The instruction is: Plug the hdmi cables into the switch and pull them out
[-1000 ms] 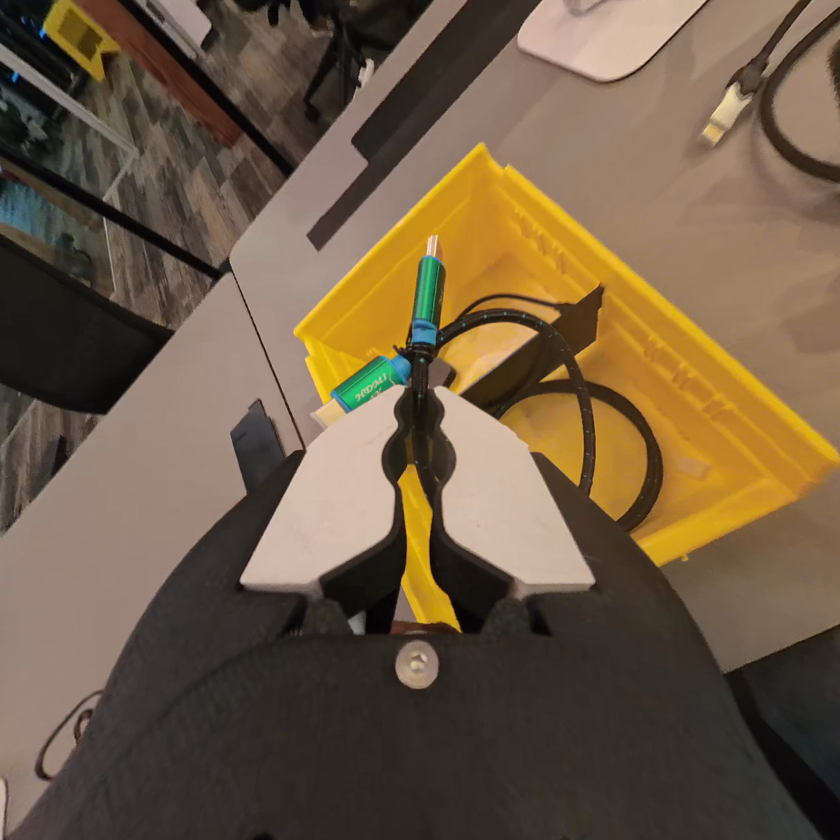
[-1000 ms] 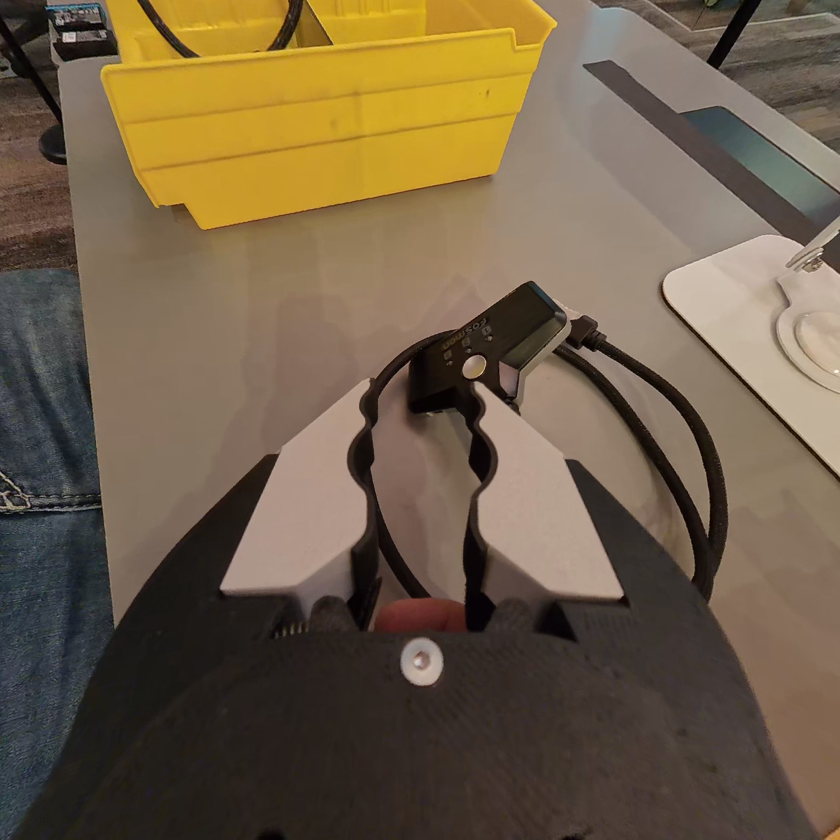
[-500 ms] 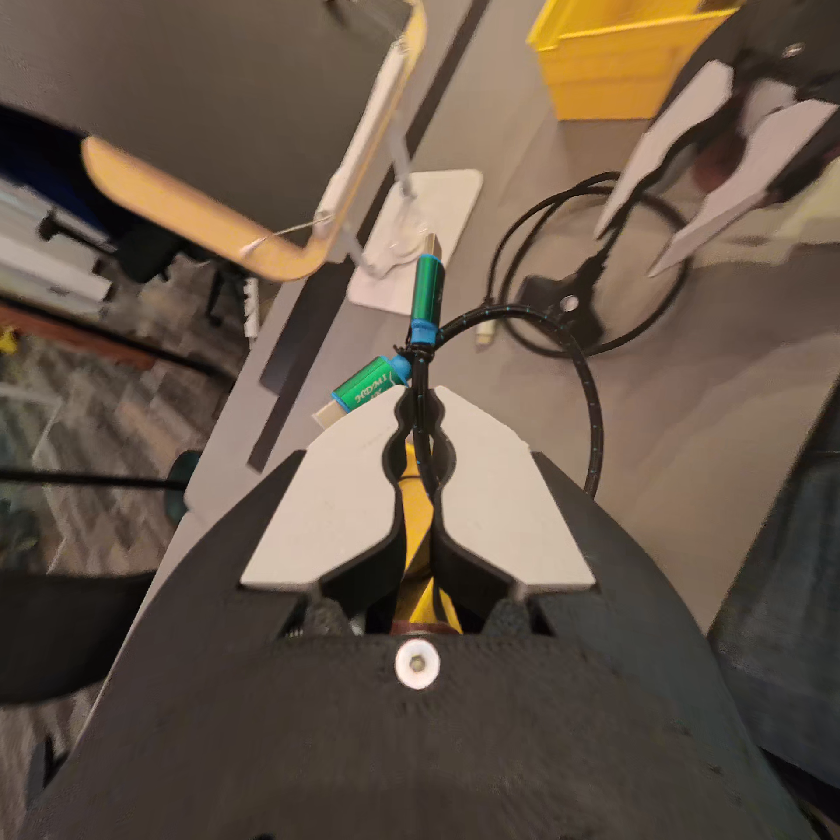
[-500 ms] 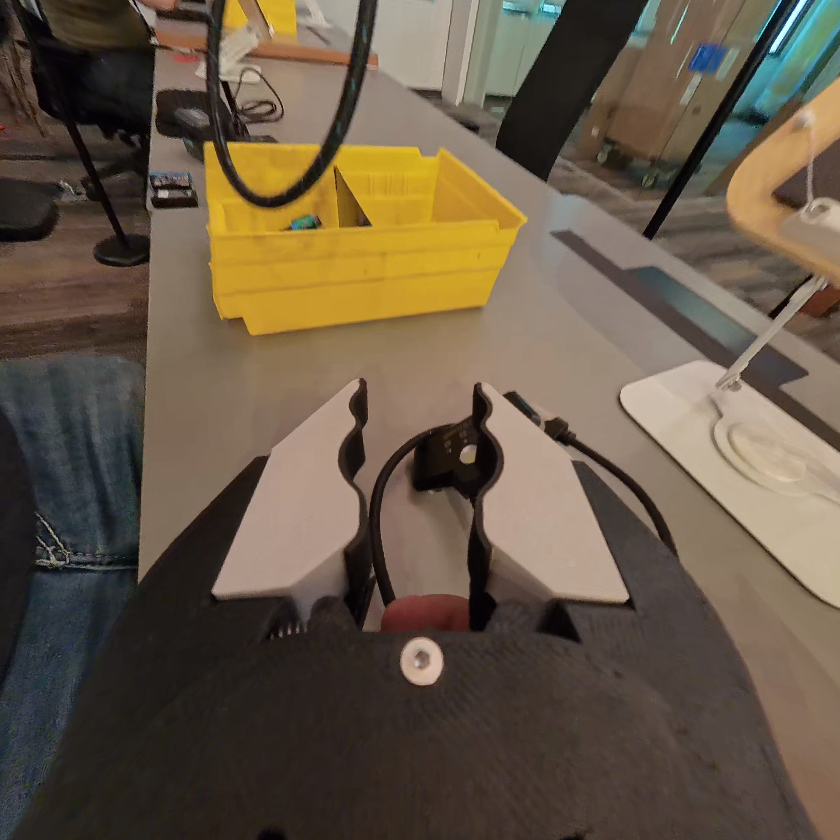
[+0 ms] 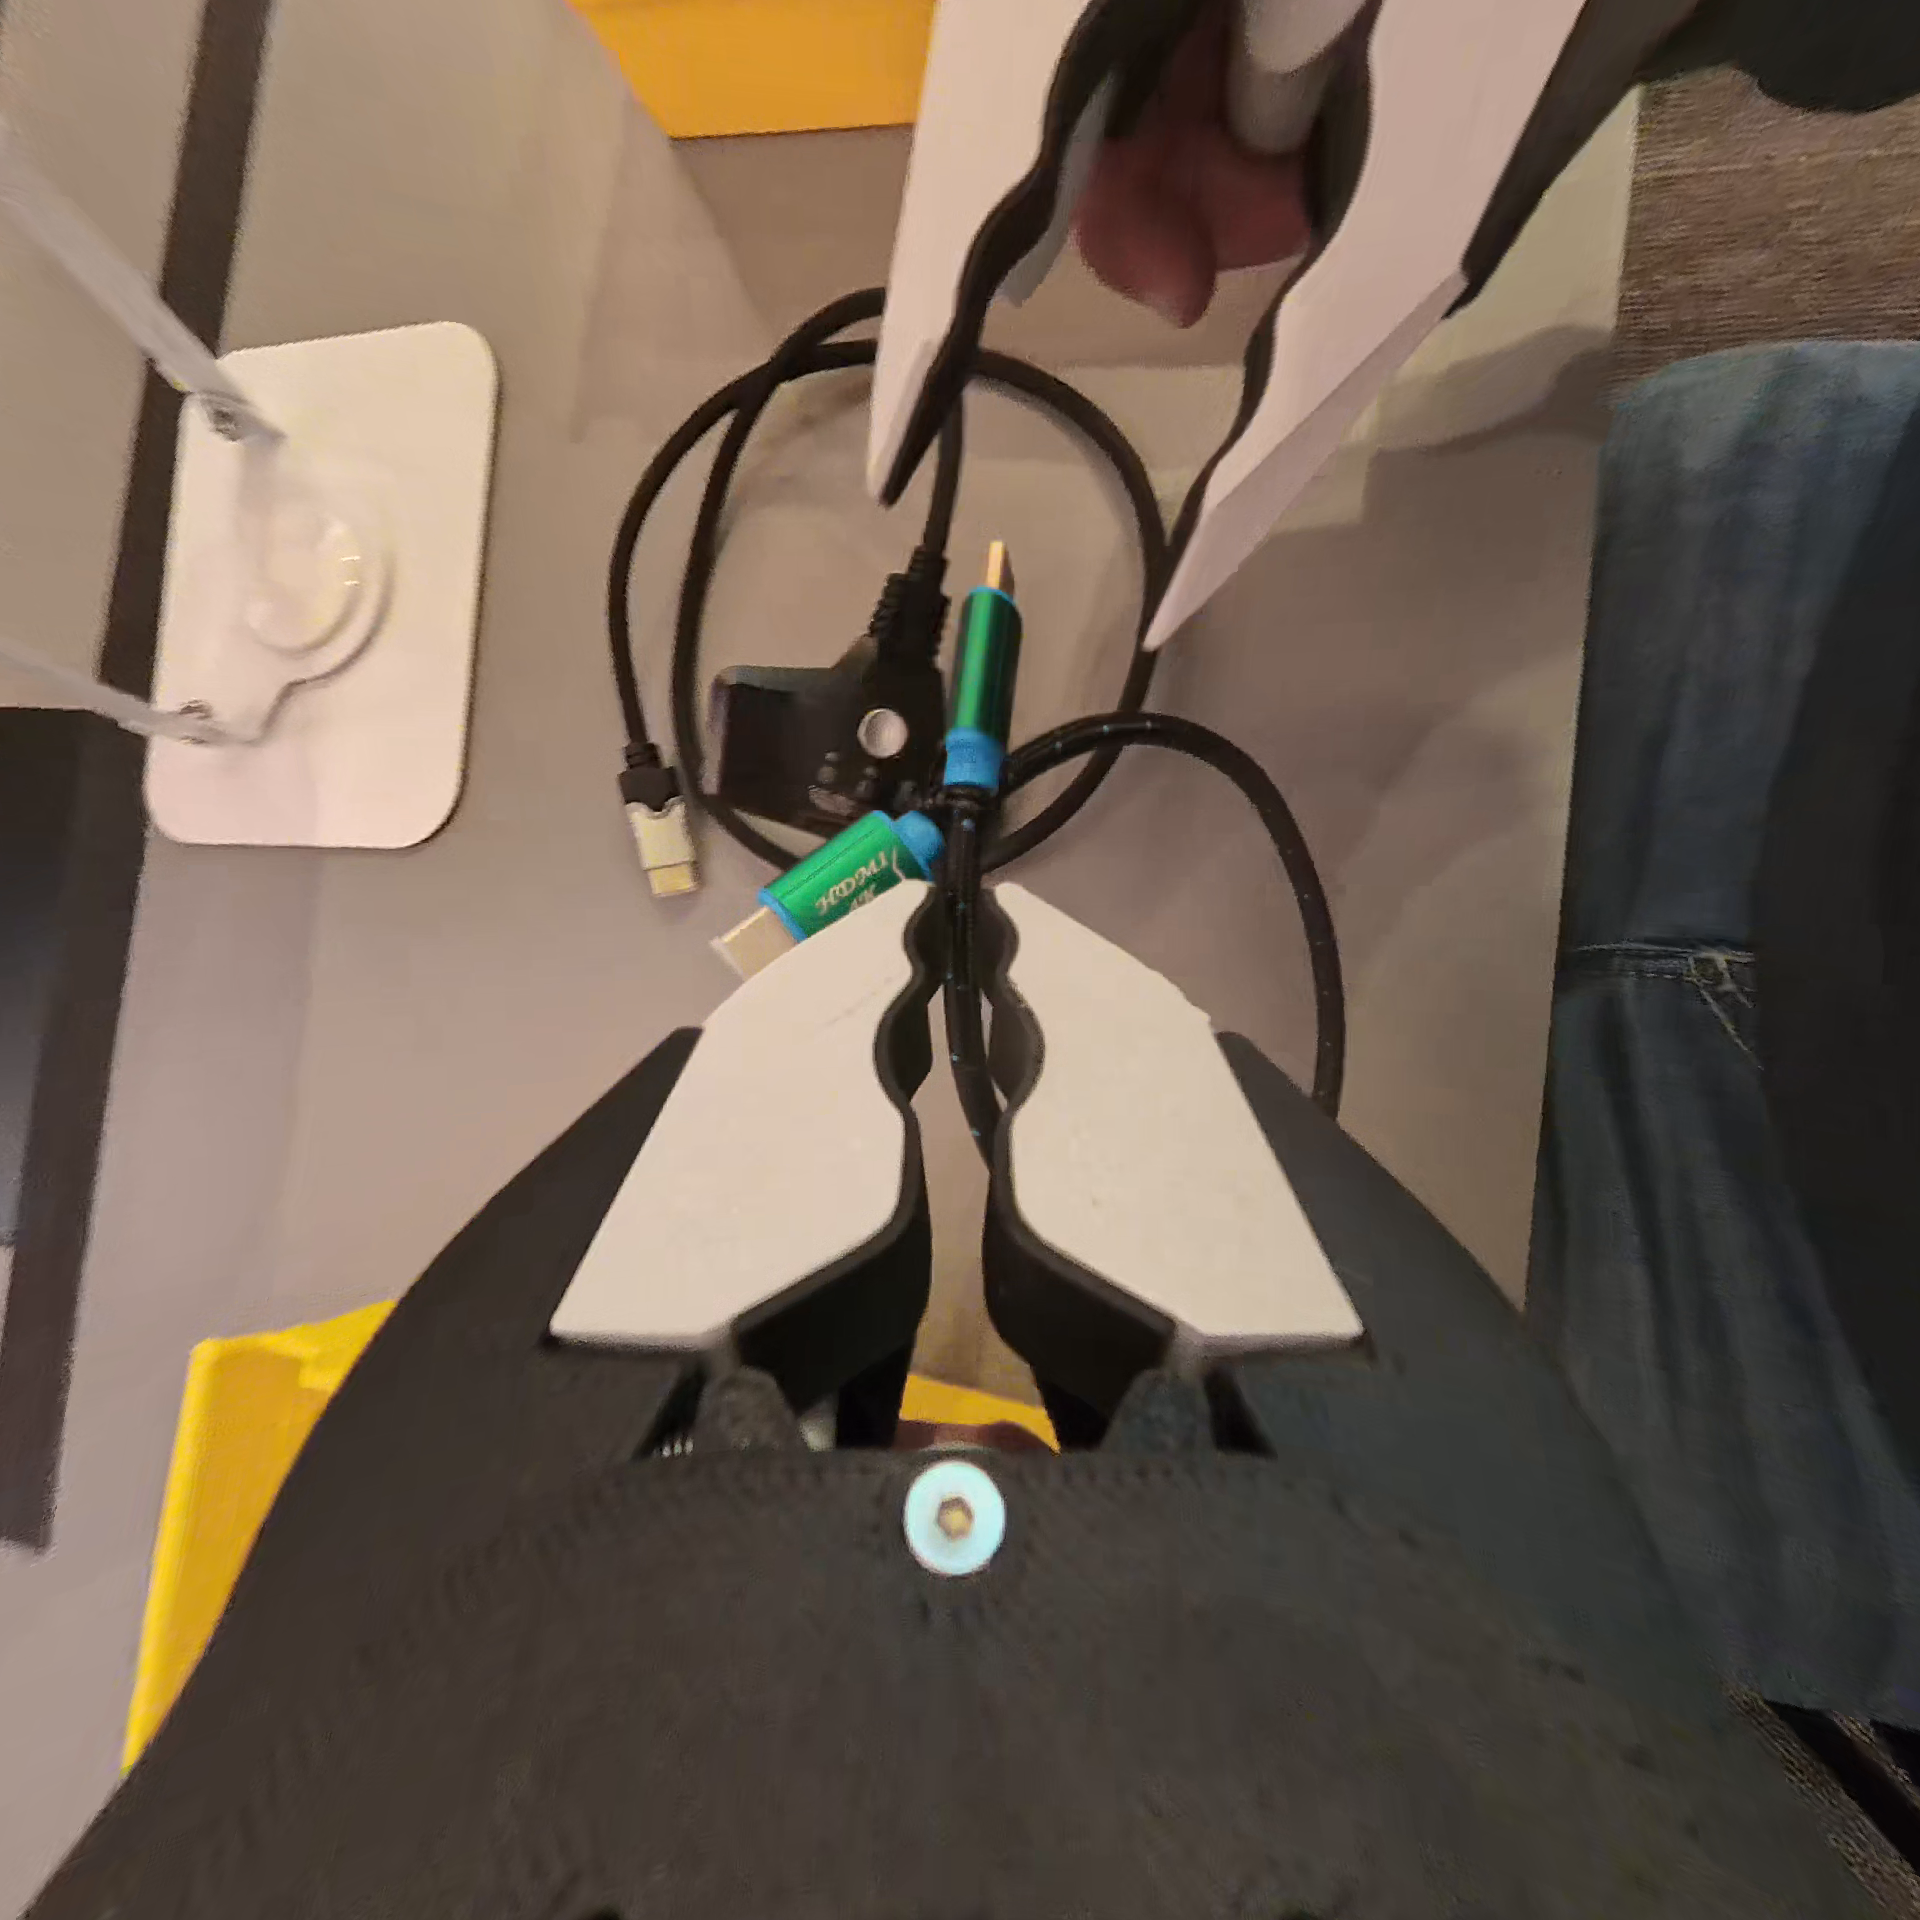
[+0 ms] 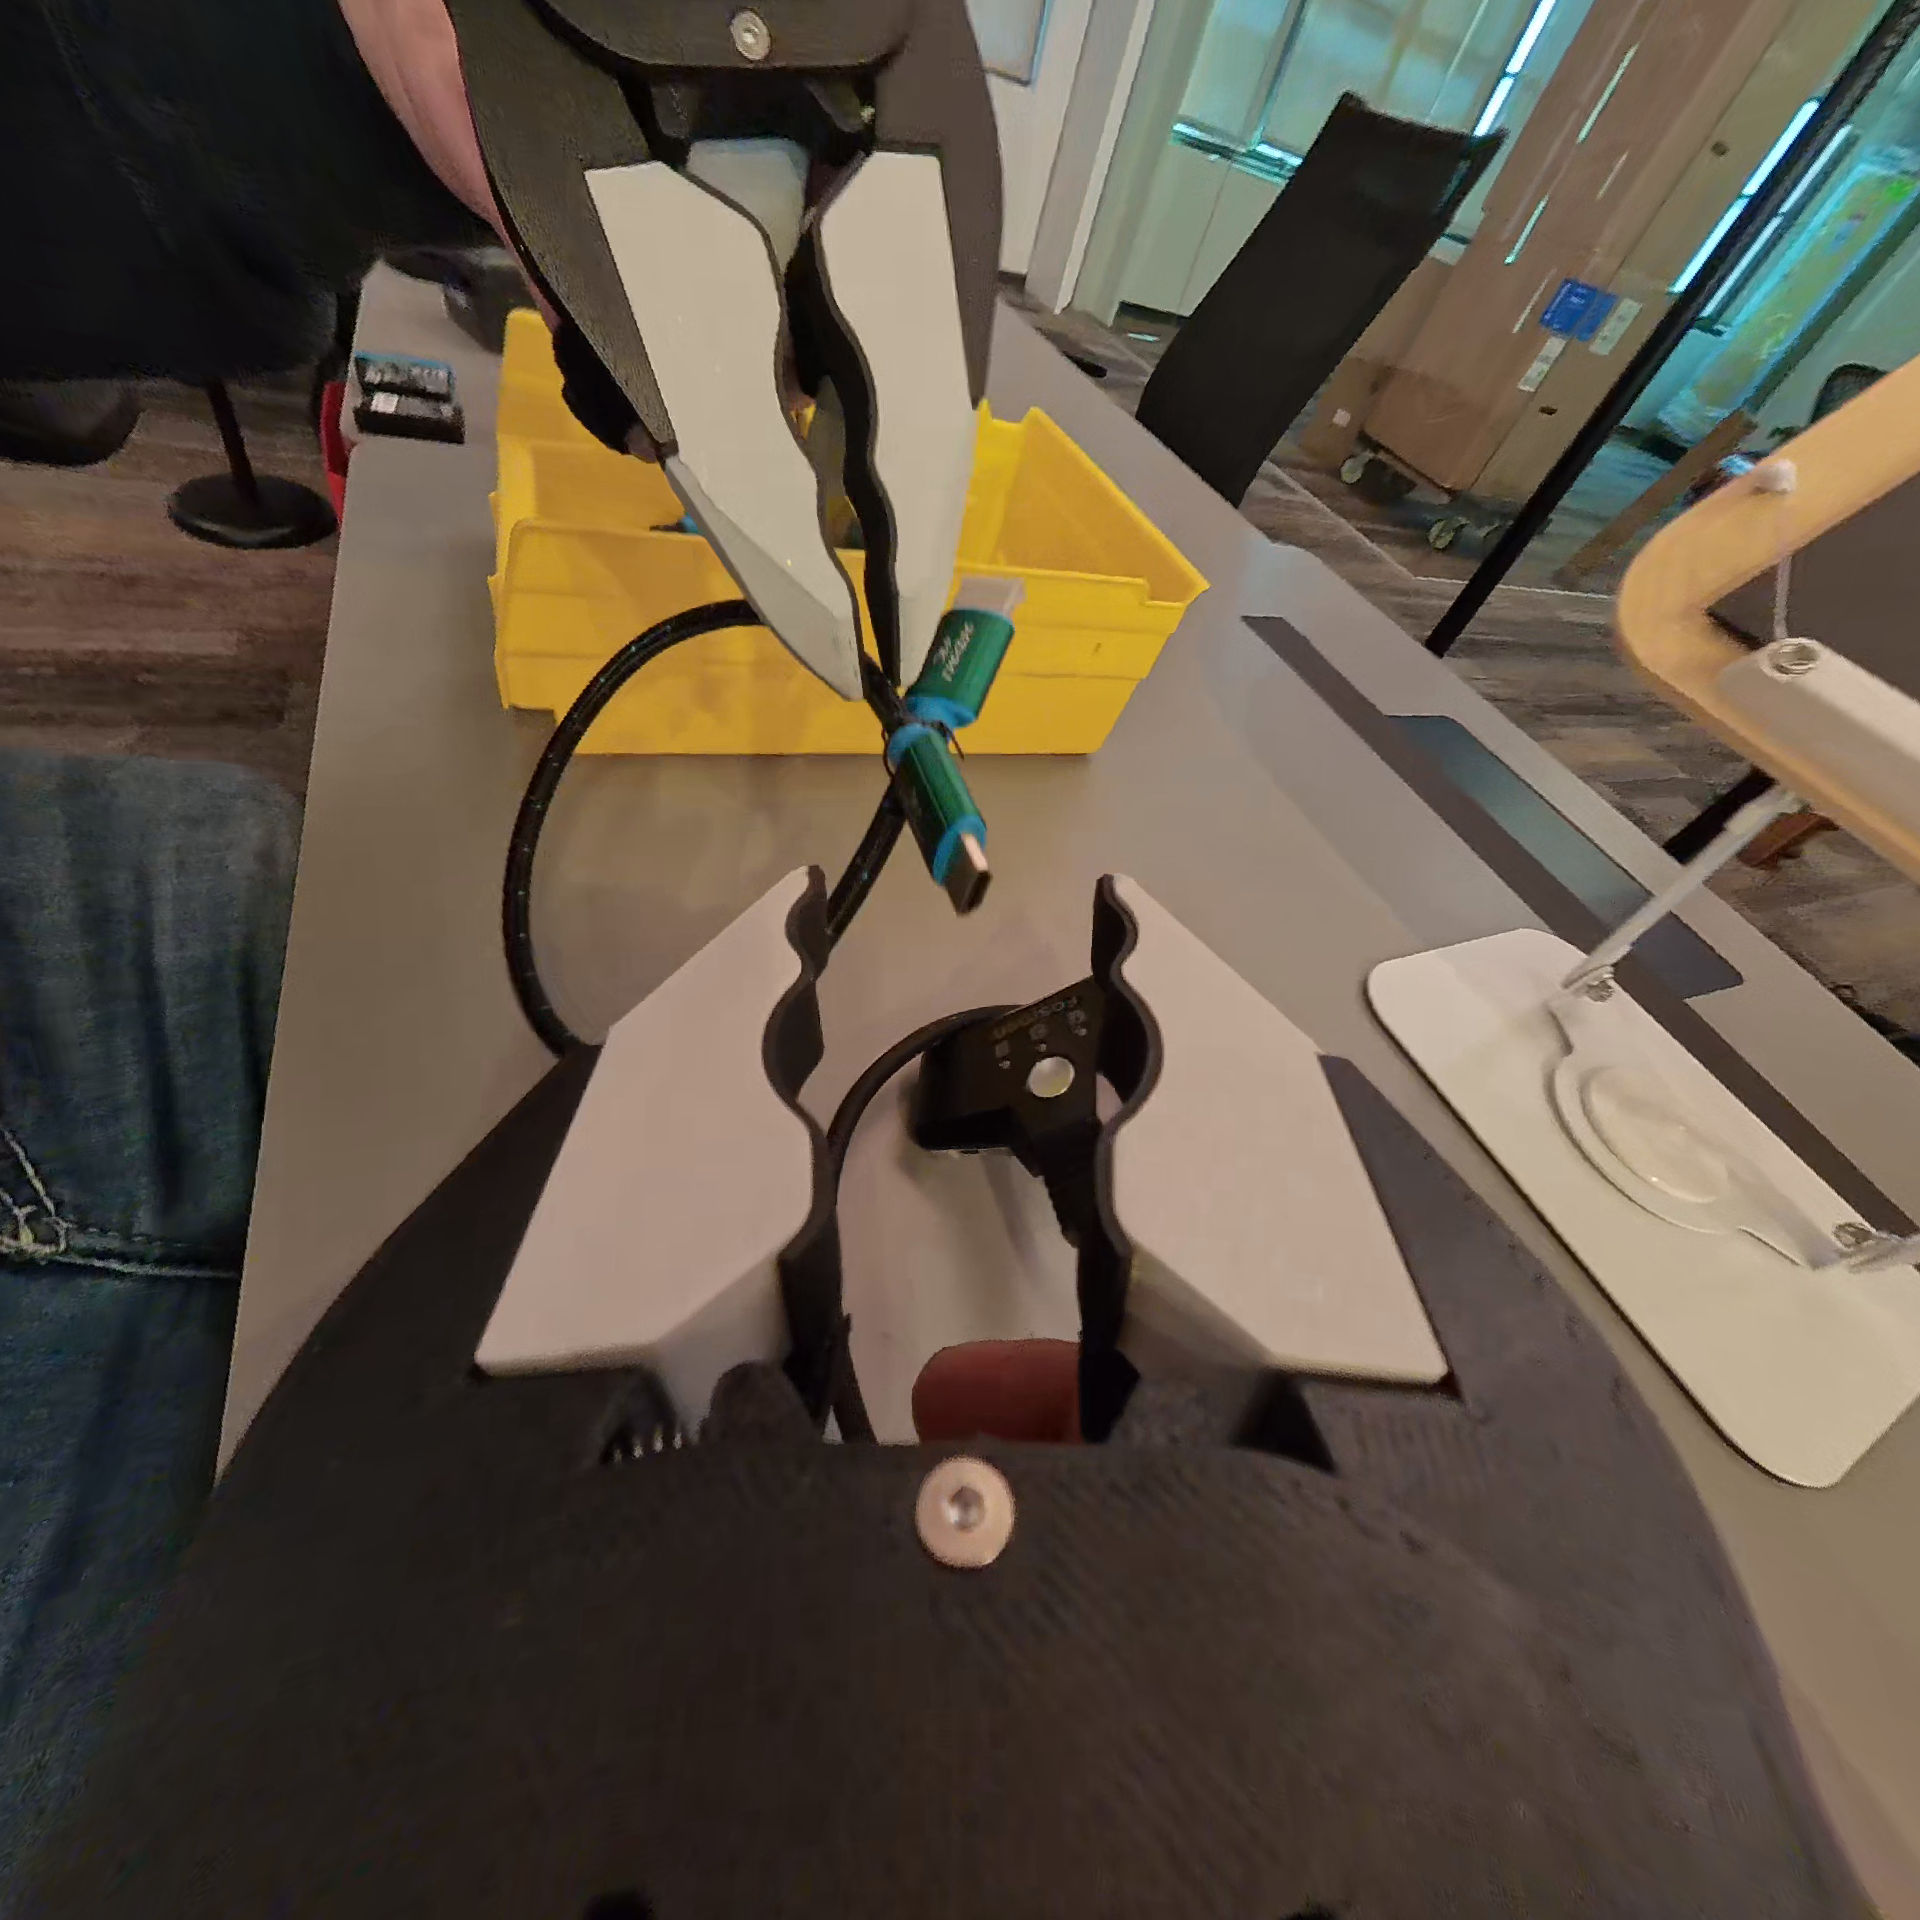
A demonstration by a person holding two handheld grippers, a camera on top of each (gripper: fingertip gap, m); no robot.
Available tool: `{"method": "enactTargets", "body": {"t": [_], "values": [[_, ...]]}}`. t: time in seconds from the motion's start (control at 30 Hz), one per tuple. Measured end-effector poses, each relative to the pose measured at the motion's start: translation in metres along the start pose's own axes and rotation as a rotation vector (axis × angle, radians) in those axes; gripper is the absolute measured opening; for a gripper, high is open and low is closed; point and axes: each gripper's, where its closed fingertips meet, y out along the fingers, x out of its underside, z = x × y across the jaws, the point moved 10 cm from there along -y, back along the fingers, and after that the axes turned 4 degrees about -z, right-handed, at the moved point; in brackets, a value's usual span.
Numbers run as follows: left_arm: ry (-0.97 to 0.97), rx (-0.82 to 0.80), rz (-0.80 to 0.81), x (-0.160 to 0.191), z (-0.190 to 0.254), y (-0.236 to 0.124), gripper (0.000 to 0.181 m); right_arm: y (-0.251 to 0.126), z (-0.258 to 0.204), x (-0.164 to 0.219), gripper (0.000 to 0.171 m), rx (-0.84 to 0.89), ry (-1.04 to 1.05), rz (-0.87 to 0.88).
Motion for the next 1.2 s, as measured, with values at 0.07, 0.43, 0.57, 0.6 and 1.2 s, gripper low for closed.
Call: {"method": "enactTargets", "body": {"t": [0.07, 0.43, 0.57, 0.6, 1.2], "values": [[0.012, 0.024, -0.001, 0.0, 0.004, 0.01, 0.005, 0.008, -0.003, 0.003, 0.049, -0.026, -0.005, -0.031], [0.034, 0.032, -0.006, 0.007, 0.012, 0.029, 0.006, 0.021, -0.009, 0.014, 0.01, -0.154, 0.066, -0.074], [0.036, 0.024, 0.017, 0.008, 0.015, 0.024, 0.009, 0.022, -0.011, 0.014, 0.009, -0.173, 0.054, -0.084], [0.037, 0.028, 0.04, 0.006, 0.015, 0.021, 0.011, 0.022, -0.012, 0.014, 0.009, -0.177, 0.043, -0.095], [-0.002, 0.605, -0.145, -0.002, -0.015, 0.035, 0.039, 0.016, -0.036, -0.005, 0.009, -0.264, -0.189, -0.076]]}}
